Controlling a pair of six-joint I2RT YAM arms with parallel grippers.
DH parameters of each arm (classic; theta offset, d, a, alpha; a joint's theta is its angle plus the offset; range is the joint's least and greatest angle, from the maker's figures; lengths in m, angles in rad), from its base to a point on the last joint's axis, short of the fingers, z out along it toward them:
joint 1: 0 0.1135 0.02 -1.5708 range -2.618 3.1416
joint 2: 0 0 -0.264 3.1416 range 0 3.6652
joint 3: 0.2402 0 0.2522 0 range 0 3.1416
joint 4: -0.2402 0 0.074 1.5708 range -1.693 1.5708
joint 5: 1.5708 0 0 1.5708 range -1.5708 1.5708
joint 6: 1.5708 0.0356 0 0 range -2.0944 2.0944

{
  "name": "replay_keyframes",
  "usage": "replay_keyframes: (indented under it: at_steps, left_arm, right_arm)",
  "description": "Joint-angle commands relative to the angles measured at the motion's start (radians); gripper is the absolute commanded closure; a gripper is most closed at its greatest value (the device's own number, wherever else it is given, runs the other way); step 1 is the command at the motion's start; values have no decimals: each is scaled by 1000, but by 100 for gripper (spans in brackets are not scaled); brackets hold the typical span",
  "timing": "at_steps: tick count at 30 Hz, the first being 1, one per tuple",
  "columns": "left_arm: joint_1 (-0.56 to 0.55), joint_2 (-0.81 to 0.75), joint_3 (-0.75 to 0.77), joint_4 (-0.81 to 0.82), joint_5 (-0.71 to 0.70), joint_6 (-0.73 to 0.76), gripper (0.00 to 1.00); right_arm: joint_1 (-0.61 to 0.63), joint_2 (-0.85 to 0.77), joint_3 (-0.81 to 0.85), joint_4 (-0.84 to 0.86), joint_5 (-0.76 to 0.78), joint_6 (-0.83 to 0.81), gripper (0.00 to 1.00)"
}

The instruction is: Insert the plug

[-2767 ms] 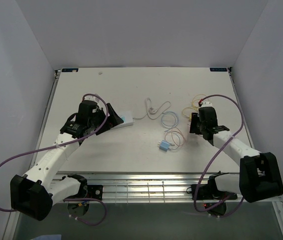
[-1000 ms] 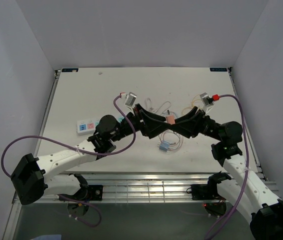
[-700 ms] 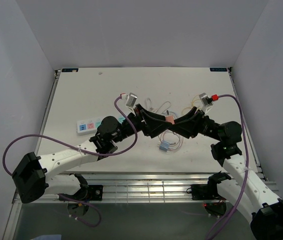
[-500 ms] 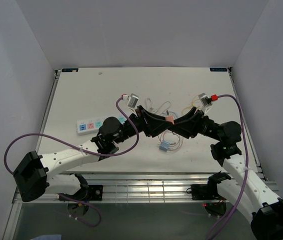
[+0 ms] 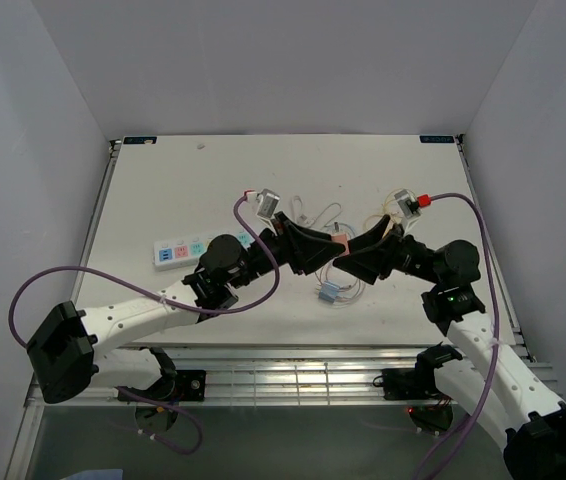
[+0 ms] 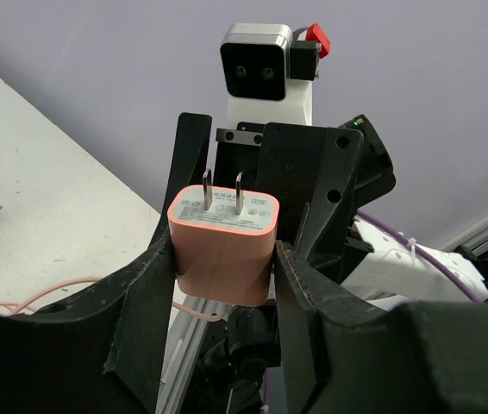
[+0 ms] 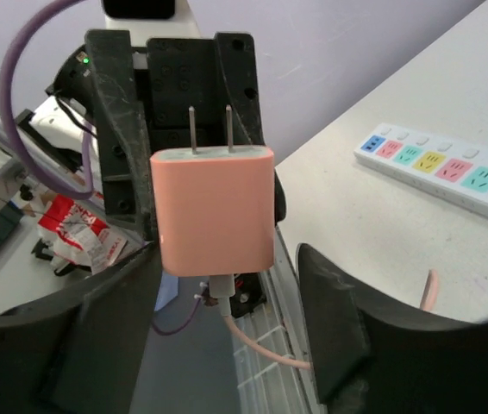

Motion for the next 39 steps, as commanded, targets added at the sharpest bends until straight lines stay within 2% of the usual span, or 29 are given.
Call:
replay_keyframes:
  at_steps: [1, 4, 9, 15, 18, 24, 30, 39]
  left_arm:
    - [-15, -30, 7, -25, 12, 89, 100]
    - [-13, -73, 3, -117, -6, 177, 100]
    - [-13, -116, 35, -247, 35, 320, 100]
    - [-15, -102, 105, -477, 52, 499, 100]
    - [-13, -82, 144, -548, 90, 540, 100]
    - [-15, -19, 223, -620, 58, 605, 100]
    - [-15, 42, 314, -729, -59, 669, 100]
    - [-15, 91, 363, -769, -66, 722, 100]
  right_arm:
    - [17, -24, 48, -228, -39, -215, 24]
    - [17, -61, 97, -373, -47, -313, 11]
    - [17, -113, 143, -496, -41, -445, 4]
    - [15, -145, 221, -672, 63, -574, 2]
    - [17, -136, 272, -709, 131, -588, 2]
    - [17, -63, 388, -876, 268, -578, 2]
    - [17, -9, 410, -901, 343, -533, 2]
    - [38, 46, 418, -910, 380, -507, 3]
